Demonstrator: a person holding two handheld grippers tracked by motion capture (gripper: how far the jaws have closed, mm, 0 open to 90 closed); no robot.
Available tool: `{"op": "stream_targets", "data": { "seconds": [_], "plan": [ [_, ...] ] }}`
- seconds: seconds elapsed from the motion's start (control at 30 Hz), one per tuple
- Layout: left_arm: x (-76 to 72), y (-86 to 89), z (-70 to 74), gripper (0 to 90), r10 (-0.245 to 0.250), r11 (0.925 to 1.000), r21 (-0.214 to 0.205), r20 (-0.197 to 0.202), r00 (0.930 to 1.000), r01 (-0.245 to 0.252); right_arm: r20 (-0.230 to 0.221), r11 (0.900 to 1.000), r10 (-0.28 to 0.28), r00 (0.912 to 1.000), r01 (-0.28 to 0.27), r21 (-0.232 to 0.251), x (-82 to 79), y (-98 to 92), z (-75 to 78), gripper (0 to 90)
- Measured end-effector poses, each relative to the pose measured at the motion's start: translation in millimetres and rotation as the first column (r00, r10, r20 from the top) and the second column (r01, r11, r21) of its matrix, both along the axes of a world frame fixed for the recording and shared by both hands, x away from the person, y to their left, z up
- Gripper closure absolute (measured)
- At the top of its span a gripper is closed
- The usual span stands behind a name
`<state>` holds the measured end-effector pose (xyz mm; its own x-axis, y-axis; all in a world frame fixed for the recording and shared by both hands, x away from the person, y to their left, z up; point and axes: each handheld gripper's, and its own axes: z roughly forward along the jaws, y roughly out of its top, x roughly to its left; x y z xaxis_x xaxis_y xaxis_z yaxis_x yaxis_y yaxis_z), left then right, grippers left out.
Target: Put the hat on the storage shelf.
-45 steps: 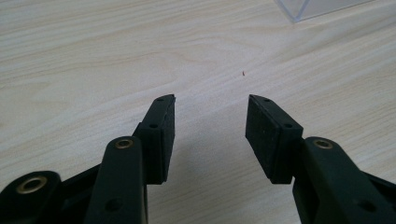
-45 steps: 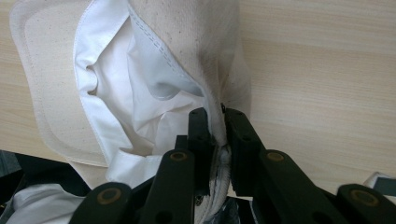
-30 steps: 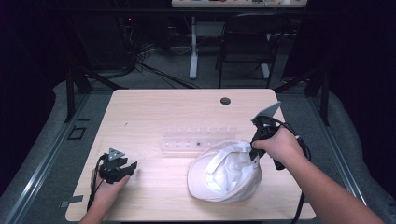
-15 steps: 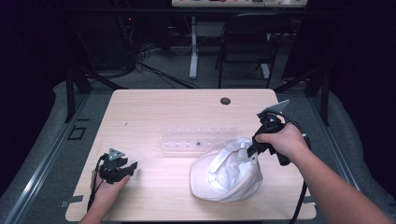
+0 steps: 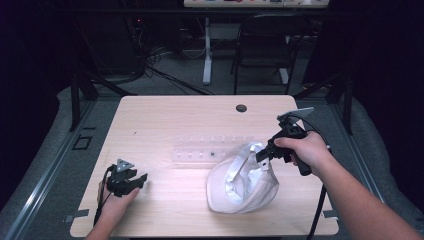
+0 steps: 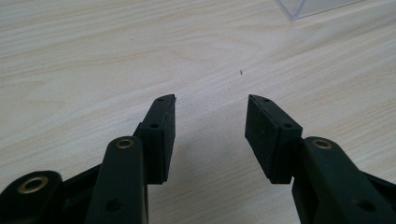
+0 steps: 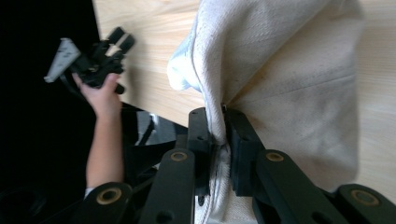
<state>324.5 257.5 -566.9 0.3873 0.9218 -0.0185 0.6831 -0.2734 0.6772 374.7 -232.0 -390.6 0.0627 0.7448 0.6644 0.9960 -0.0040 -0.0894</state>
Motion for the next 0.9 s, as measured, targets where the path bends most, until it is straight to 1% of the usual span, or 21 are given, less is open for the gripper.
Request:
{"op": "stream_targets", "data": {
  "seconds": [0.03, 0.07, 0.13, 0.2, 0.3, 0.4, 0.43, 0.47, 0.53, 0.63, 0.67, 0.73, 0.77, 0.8, 0.87, 0.9],
  "plan": [
    [-0.3, -0.2, 0.2, 53.0, 0.0, 1.0, -0.001, -0.002, 1.0, 0.0, 0.0, 0.9998, 0.014, 0.9999, -0.014, 0.015, 0.1, -0.4, 2.4, 81.8],
    [-0.5, -0.6, 0.2, 53.0, 0.001, 1.0, -0.005, -0.003, 1.0, -0.001, 0.009, 0.9995, 0.003, 1.0, -0.003, 0.03, -1.0, 0.9, 4.4, 81.8],
    [-0.7, -1.2, 0.3, 52.9, -0.01, 0.9999, -0.011, -0.001, 0.9999, 0.01, 0.02, 0.9988, 0.01, 0.9998, -0.011, 0.048, -2.2, 2.0, 8.2, 81.7],
    [-1.1, -2.7, 0.4, 52.9, -0.016, 0.9999, -0.007, 0.003, 0.9999, 0.016, 0.031, 0.9976, 0.009, 0.9995, -0.011, 0.068, -2.6, 2.0, 13.8, 81.8],
    [-1.4, -3.7, 0.7, 52.8, -0.02, 0.9998, -0.007, 0.004, 0.9998, 0.02, 0.045, 0.9962, -0.002, 0.999, -0.002, 0.087, -2.7, 0.5, 20.0, 81.8],
    [-1.5, -3.7, 0.5, 52.7, -0.022, 0.9997, -0.007, 0.004, 0.9997, 0.022, 0.072, 0.9939, -0.017, 0.9973, 0.009, 0.11, -3.0, -2.4, 24.7, 81.8],
    [-1.4, -3.7, 0.4, 52.7, -0.023, 0.9997, -0.008, 0.005, 0.9997, 0.023, 0.076, 0.9928, -0.009, 0.997, 0.0, 0.119, -2.5, -5.1, 26.6, 81.8],
    [-1.4, -3.7, 0.3, 52.6, -0.025, 0.9997, -0.007, 0.005, 0.9997, 0.025, 0.08, 0.992, -0.025, 0.9964, 0.015, 0.126, -2.7, -5.3, 27.5, 81.8],
    [-1.8, -4.5, 0.4, 52.5, -0.029, 0.9996, -0.007, 0.007, 0.9996, 0.029, 0.084, 0.9902, -0.027, 0.9961, 0.015, 0.139, -1.8, -9.4, 31.0, 81.8],
    [-2.3, -5.8, 1.2, 52.3, -0.036, 0.9993, -0.001, 0.013, 0.9993, 0.036, 0.092, 0.9866, -0.057, 0.9941, 0.042, 0.158, -1.3, -13.5, 36.4, 81.8],
    [-2.4, -6.4, 1.2, 52.2, -0.035, 0.9994, -0.001, 0.014, 0.9993, 0.035, 0.097, 0.9863, -0.043, 0.9943, 0.027, 0.163, -0.5, -15.7, 37.8, 81.8],
    [-2.4, -7.2, 1.0, 52.1, -0.036, 0.9993, 0.002, 0.014, 0.9992, 0.036, 0.102, 0.9829, -0.064, 0.9927, 0.045, 0.178, 0.5, -16.5, 40.6, 81.8],
    [-2.3, -7.4, 1.0, 52.1, -0.039, 0.9992, 0.004, 0.013, 0.9992, 0.039, 0.104, 0.982, -0.06, 0.9927, 0.041, 0.184, 1.3, -17.3, 41.4, 81.8],
    [-2.2, -7.3, 1.0, 52.1, -0.042, 0.9991, 0.005, 0.014, 0.999, 0.042, 0.109, 0.979, -0.07, 0.9916, 0.048, 0.198, 2.2, -17.1, 41.8, 81.8],
    [-2.2, -7.7, 0.8, 52.1, -0.043, 0.9991, 0.004, 0.012, 0.999, 0.043, 0.116, 0.9774, -0.065, 0.9911, 0.04, 0.207, 4.6, -15.7, 42.9, 81.8],
    [-2.3, -7.8, 0.7, 52.1, -0.044, 0.999, 0.006, 0.01, 0.999, 0.044, 0.117, 0.9761, -0.076, 0.9902, 0.049, 0.212, 5.1, -14.1, 43.2, 81.8]
  ]
}}
